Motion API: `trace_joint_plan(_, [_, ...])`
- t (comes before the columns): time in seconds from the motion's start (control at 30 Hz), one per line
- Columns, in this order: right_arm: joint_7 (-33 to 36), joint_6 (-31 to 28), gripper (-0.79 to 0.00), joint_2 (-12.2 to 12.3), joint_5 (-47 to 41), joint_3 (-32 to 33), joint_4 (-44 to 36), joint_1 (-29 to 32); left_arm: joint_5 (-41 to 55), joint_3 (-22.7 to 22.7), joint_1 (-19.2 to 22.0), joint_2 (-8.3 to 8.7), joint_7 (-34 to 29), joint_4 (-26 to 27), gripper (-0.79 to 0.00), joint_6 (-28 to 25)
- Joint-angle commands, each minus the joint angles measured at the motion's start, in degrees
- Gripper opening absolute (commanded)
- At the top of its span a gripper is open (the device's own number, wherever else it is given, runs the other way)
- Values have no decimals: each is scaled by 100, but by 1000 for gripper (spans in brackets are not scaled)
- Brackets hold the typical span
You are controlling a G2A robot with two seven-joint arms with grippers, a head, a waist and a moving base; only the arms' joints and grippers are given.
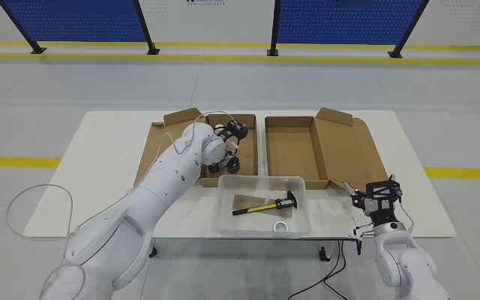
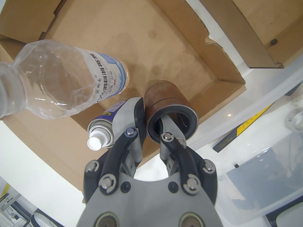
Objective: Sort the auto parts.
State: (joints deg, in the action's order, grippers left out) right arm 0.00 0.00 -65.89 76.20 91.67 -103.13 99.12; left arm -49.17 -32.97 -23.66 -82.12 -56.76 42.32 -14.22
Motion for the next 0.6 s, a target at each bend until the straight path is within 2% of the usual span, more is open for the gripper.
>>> trace_joint_plan(0.0, [0, 0, 0, 0, 0, 0, 0, 0, 8, 30, 34, -51, 0, -131, -785, -13])
trace_joint_plan(0.23, [0, 0, 0, 0, 0, 0, 0, 0, 26, 122, 118, -216, -29, -469, -785, -113])
trace_joint_plan(0.37, [0, 0, 0, 0, 0, 0, 0, 0, 25, 159, 146, -298, -13, -619, -582, -163])
trace_joint_plan(0.4, [0, 0, 0, 0, 0, 0, 0, 0, 35, 163, 151, -317, -9, -655, -557, -178])
trace_joint_plan(0.57, [0, 0, 0, 0, 0, 0, 0, 0, 37, 171, 177, -395, 67, -816, -529, -208])
